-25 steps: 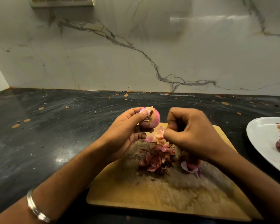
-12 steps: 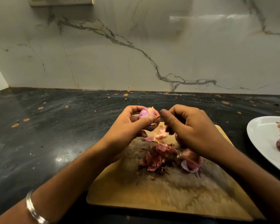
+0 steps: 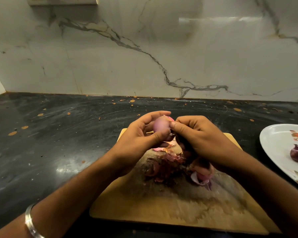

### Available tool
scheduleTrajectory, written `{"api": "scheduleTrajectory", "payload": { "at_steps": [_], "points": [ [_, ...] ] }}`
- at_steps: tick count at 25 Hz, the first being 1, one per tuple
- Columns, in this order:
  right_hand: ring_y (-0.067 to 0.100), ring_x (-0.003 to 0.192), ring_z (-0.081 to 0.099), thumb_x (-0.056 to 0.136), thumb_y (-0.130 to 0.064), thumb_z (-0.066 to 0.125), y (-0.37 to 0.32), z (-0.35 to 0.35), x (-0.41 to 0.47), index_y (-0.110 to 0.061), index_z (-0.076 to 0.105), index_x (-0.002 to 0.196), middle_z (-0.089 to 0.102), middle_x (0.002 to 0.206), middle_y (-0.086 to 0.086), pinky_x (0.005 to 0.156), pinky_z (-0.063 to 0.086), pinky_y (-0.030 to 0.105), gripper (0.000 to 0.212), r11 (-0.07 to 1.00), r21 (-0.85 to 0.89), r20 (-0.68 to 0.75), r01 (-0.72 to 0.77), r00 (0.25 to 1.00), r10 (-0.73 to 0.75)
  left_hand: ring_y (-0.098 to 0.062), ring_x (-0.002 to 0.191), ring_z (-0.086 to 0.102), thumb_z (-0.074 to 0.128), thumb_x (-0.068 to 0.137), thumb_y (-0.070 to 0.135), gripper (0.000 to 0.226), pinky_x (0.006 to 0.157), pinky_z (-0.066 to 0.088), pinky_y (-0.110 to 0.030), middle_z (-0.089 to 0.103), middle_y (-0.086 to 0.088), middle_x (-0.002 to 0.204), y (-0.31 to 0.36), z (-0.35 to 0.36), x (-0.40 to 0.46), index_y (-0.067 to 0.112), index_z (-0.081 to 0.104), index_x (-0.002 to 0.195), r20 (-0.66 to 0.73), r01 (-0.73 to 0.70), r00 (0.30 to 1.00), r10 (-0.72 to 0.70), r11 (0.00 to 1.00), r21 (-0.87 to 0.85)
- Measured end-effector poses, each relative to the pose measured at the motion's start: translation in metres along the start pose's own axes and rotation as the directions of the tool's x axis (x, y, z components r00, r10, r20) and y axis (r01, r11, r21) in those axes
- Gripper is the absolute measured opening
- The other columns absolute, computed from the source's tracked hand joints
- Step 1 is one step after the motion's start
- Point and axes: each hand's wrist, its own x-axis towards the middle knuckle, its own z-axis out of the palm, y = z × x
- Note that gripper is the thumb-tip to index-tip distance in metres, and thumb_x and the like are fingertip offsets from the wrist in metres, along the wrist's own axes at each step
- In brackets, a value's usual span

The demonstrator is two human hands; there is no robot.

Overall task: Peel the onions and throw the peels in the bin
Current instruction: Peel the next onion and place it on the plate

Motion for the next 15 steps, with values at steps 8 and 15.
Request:
{"api": "scheduleTrajectory", "payload": {
  "at_steps": [8, 15],
  "points": [
    [-0.003, 0.043, 0.053, 0.102, -0.014, 0.053, -0.007, 0.01, -0.001, -0.041, 0.065, 0.057, 0.054, 0.046, -0.02, 0.043, 0.036, 0.005, 0.054, 0.981, 0.022, -0.052, 0.195, 0.98, -0.193, -0.011, 0.08, 0.066, 0.059, 0.089, 0.015, 0.043, 0.078, 0.059, -0.027, 0.069, -0.006, 0.1, 0.004, -0.004, 0.001, 0.01, 0.058, 0.131, 0.06, 0.063, 0.997, -0.053, 0.981, -0.183],
    [-0.003, 0.044, 0.051, 0.103, -0.018, 0.05, -0.008, 0.014, -0.001, -0.041, 0.062, 0.062, 0.054, 0.049, -0.021, 0.043, 0.035, 0.006, 0.049, 0.973, 0.018, -0.055, 0.232, 0.971, -0.231, -0.019, 0.077, 0.067, 0.05, 0.091, 0.024, 0.042, 0.069, 0.059, -0.028, 0.069, -0.002, 0.083, 0.005, -0.003, 0.001, 0.007, 0.055, 0.13, 0.067, 0.105, 0.993, -0.092, 0.967, -0.231]
  ]
}}
